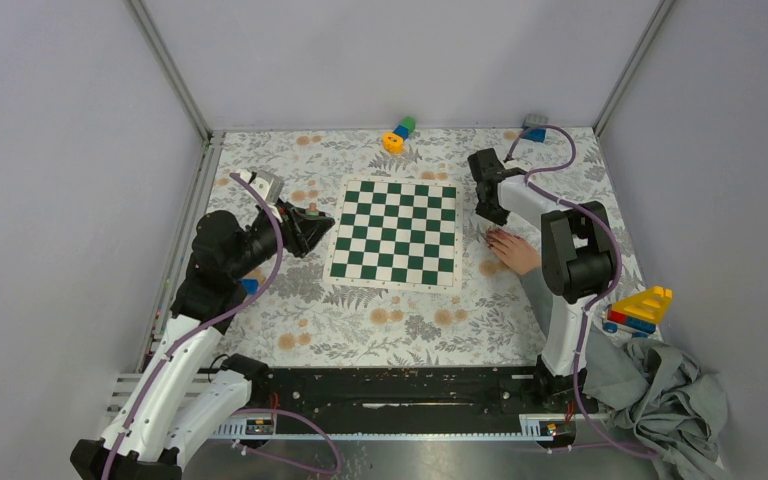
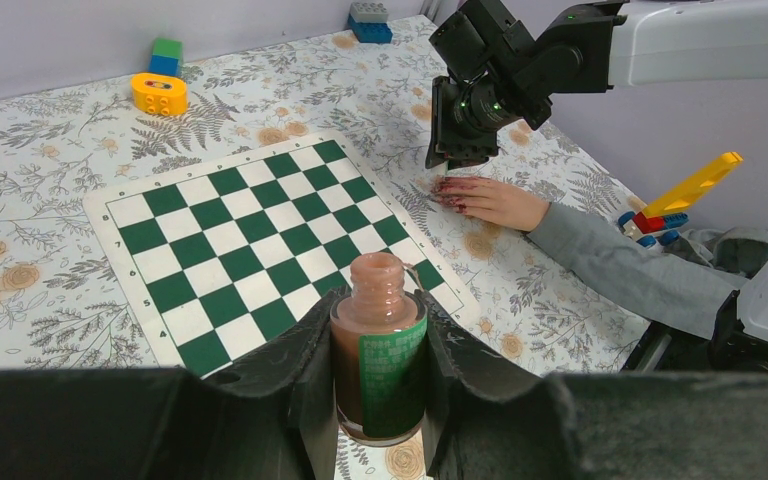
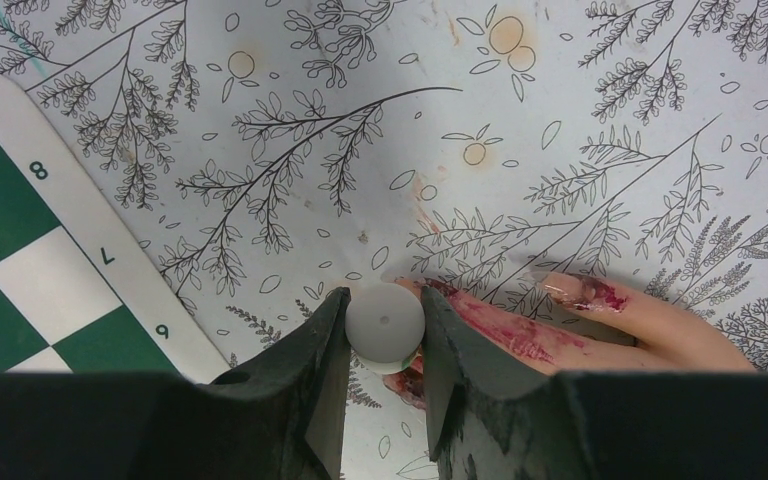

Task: Paint the nails
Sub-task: Paint the nail polish on the nail.

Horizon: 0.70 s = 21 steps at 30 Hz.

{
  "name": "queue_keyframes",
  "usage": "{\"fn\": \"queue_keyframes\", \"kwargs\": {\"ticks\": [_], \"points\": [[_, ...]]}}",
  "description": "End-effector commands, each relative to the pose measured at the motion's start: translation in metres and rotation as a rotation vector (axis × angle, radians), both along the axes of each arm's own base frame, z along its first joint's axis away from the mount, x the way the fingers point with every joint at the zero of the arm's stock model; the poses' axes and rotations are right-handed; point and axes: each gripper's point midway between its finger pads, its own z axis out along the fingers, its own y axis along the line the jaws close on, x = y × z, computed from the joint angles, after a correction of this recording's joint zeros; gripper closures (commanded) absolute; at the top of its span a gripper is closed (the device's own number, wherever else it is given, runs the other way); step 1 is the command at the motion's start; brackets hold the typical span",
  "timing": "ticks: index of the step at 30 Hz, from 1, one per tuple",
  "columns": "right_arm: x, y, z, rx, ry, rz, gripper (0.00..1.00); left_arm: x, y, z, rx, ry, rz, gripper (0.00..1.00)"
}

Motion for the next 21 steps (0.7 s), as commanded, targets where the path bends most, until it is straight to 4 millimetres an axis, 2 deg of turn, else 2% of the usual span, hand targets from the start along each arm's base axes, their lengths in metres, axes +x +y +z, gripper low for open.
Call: {"fn": "queue_keyframes", "kwargs": {"ticks": [1,10,21], "points": [[0.002,-0.005,0.016,-0.047,-0.027,-0.011,1.0,0.001,0.003,0.02,-0.013,-0.073,0.018,1.0],[0.008,-0.003,0.033,-0.043,-0.064,0.0,1.0,0.0,0.003,0.02,-0.014,-0.076,0.017,1.0],[0.017,0.009,0.037,-0.035,-0.071,0.044,1.0,0.001,0.002,0.019,-0.011,-0.072,0.017,1.0]]}}
